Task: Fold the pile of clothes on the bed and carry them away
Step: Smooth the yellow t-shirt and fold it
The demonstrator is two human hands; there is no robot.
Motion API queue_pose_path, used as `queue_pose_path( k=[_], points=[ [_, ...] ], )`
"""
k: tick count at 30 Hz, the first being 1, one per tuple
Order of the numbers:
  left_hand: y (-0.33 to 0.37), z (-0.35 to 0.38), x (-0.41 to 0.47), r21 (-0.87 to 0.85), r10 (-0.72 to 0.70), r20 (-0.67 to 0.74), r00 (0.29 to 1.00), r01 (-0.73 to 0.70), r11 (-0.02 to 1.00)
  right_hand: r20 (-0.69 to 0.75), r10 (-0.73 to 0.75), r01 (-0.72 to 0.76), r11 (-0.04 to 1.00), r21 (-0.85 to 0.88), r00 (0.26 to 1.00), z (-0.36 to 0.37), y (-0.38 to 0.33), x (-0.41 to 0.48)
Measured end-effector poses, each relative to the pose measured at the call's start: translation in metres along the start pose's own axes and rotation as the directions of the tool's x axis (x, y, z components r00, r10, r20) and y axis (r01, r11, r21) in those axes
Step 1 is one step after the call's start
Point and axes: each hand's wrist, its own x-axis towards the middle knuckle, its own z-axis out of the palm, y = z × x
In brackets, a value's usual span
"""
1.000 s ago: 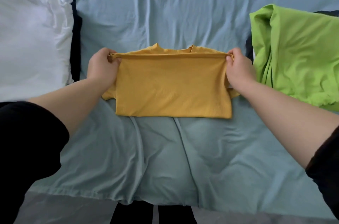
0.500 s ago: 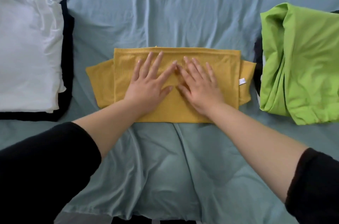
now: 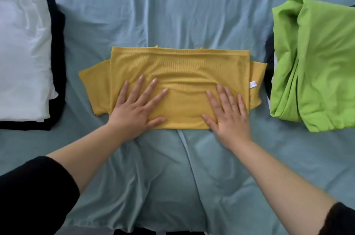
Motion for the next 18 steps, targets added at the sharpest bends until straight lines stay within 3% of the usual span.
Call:
queue_pose_path(
  k=[2, 4, 6, 7, 8, 9, 10, 11, 14, 18],
  points=[
    [0.003, -0.005, -0.001, -0.010, -0.017, 0.011, 1.000, 0.017, 1.000, -0.033, 0.053, -0.049, 0.994, 0.099, 0.998, -0.006, 0.009, -0.011],
    [0.017, -0.016, 0.001, -0.061, -0.054, -0.013, 0.998, 0.054, 0.997, -0.154, 0.137, -0.087, 0.952, 0.293, 0.979, -0.013, 0.009, -0.022],
    [0.039, -0.035, 0.011, -0.189, -0.065, -0.068, 0.996, 0.051, 0.981, -0.250, 0.453, -0.238, 0.773, 0.588, 0.856, -0.018, 0.009, -0.034],
    [0.052, -0.045, 0.022, -0.265, -0.054, -0.114, 0.992, 0.022, 0.964, -0.165, 0.653, -0.326, 0.562, 0.760, 0.739, -0.022, 0.010, -0.037],
    [0.066, -0.056, 0.037, -0.345, -0.048, -0.149, 0.988, -0.006, 0.939, 0.021, 0.794, -0.384, 0.270, 0.883, 0.607, -0.027, 0.010, -0.038],
    [0.080, -0.067, 0.055, -0.442, -0.054, -0.144, 0.988, -0.015, 0.897, 0.223, 0.846, -0.388, -0.021, 0.921, 0.484, -0.030, 0.010, -0.038],
    [0.096, -0.078, 0.073, -0.550, -0.066, -0.103, 0.992, -0.002, 0.835, 0.385, 0.832, -0.374, -0.235, 0.897, 0.399, -0.032, 0.011, -0.037],
    [0.111, -0.088, 0.093, -0.643, -0.075, -0.048, 0.996, 0.027, 0.766, 0.500, 0.787, -0.353, -0.381, 0.854, 0.361, -0.034, 0.014, -0.034],
    [0.149, -0.109, 0.150, -0.784, -0.062, 0.055, 0.997, 0.081, 0.615, 0.706, 0.581, -0.235, -0.680, 0.694, 0.405, -0.041, 0.021, -0.024],
    [0.180, -0.123, 0.201, -0.812, 0.010, 0.229, 0.973, 0.186, 0.553, 0.763, 0.377, -0.121, -0.854, 0.506, 0.525, -0.053, 0.022, -0.010]
  ],
)
